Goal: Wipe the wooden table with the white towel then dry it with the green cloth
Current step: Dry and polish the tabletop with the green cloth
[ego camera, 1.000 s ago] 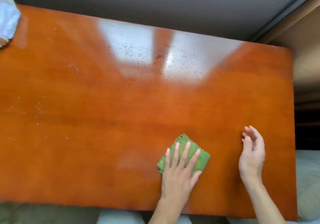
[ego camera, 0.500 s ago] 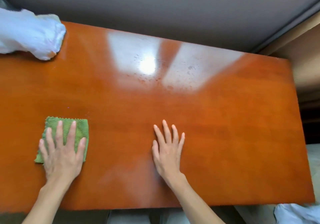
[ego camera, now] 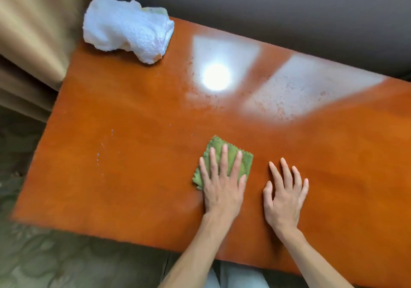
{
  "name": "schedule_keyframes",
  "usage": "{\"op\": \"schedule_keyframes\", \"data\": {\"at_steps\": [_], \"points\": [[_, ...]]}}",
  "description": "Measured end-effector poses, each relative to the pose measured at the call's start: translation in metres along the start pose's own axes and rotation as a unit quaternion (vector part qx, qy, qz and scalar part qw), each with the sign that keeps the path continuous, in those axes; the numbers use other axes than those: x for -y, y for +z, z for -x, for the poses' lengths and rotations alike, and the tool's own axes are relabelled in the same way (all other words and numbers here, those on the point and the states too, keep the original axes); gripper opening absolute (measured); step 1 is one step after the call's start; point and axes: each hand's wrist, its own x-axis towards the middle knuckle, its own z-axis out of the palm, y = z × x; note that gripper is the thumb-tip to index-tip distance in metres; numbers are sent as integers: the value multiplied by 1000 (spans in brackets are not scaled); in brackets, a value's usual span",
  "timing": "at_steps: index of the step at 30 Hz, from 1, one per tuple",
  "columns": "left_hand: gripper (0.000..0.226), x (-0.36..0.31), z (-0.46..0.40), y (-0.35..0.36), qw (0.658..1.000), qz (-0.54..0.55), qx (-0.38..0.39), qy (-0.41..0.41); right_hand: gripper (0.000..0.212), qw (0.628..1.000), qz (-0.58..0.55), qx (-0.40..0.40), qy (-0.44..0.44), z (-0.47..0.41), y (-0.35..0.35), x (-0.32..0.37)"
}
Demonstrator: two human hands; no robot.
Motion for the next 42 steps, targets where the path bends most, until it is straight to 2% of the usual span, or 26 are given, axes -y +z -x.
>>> {"op": "schedule_keyframes", "data": {"at_steps": [4,8,14,20,24,26,28,29,30,31,32,34,35,37,39,42], "points": [[70,-30,-5,11,999,-11,22,47,51,1000,-12,-27,-7,1,3,-2],[67,14,-24,-4,998,-22,28,54,51,999,-3,-46,-14,1,4,-1],[61,129,-50,-52,998,-34,0,-61,51,998,-12,-55,-16,2,6,0],[55,247,-9,-93,982,-39,-2,-184,49,995,12,-90,-39,2,13,-3],[51,324,31,-118,968,34,-42,-245,48,991,38,-121,-46,-1,17,-4],[48,363,36,-133,937,130,-96,-310,48,988,48,-135,-50,0,18,-1],[44,395,32,-146,871,224,-155,-409,49,987,54,-142,-56,2,18,1],[41,405,29,-153,847,243,-173,-440,50,986,54,-147,-55,2,17,2],[39,407,26,-160,840,242,-193,-445,50,986,54,-153,-48,1,16,6],[38,402,22,-166,852,226,-217,-419,51,986,52,-158,-35,0,15,12],[39,391,17,-173,880,205,-239,-354,51,986,53,-159,-20,-1,14,19],[44,360,6,-169,941,131,-260,-170,51,986,44,-159,-10,-4,12,41],[46,341,-2,-158,959,88,-250,-100,51,987,31,-156,-16,-7,12,57],[47,288,-14,-123,983,22,-181,6,52,990,-11,-140,-32,-15,17,94],[47,228,-20,-86,991,-14,-95,90,54,993,-65,-93,-42,-23,21,137],[54,173,-39,-61,995,-22,-17,96,54,989,-118,-48,-69,-38,29,181]]}}
